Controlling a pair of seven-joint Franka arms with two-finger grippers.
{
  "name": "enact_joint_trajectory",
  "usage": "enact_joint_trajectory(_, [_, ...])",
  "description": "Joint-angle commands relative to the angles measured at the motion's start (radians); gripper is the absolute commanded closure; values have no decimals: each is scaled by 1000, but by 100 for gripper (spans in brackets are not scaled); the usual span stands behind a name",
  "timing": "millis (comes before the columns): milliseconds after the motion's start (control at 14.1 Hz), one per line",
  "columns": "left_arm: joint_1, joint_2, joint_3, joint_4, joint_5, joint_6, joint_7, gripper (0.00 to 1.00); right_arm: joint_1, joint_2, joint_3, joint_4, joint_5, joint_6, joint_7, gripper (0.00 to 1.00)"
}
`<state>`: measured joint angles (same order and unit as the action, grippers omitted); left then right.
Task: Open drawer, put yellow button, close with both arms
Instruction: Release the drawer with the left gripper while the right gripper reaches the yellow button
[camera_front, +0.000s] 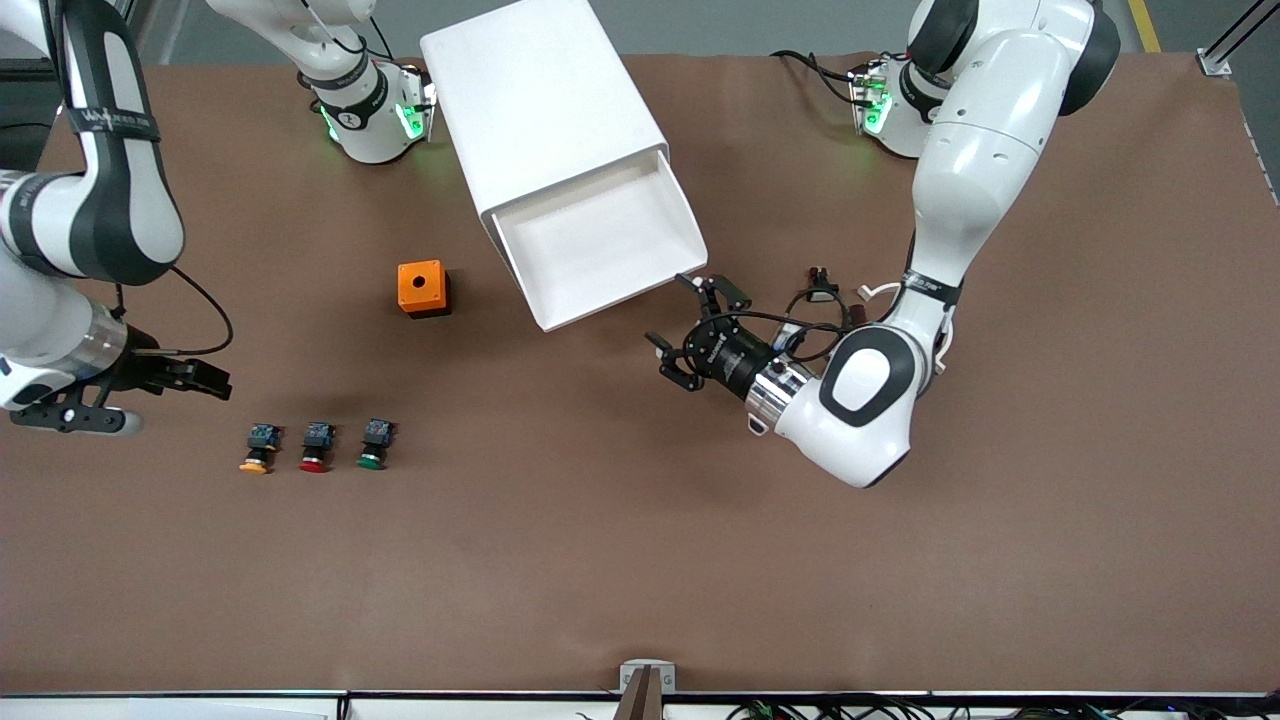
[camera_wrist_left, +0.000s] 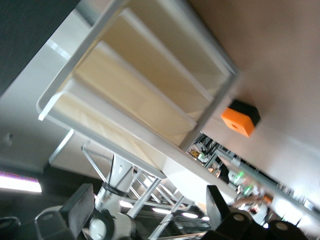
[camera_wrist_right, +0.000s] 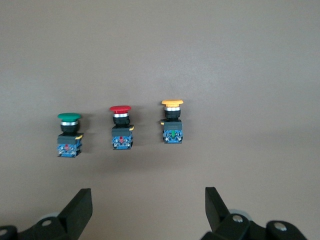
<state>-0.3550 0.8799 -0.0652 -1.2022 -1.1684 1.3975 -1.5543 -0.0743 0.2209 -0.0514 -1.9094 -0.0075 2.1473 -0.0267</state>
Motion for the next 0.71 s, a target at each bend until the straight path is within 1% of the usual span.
enact_joint_trajectory(0, [-28, -25, 47, 36, 64, 8, 195, 1, -32, 1, 15, -74, -12, 103, -7, 0])
enact_joint_trajectory(142, [-32, -67, 54, 38, 146, 67, 314, 1, -38, 38, 15, -82, -12, 153, -7, 0])
enact_joint_trajectory(354, [-41, -122, 54, 36, 281, 185, 440, 1, -47, 92, 15, -82, -12, 213, -7, 0])
enact_joint_trajectory(638, [-56, -180, 57, 35, 461, 254, 525, 1, -64, 167, 15, -80, -11, 298, -7, 0])
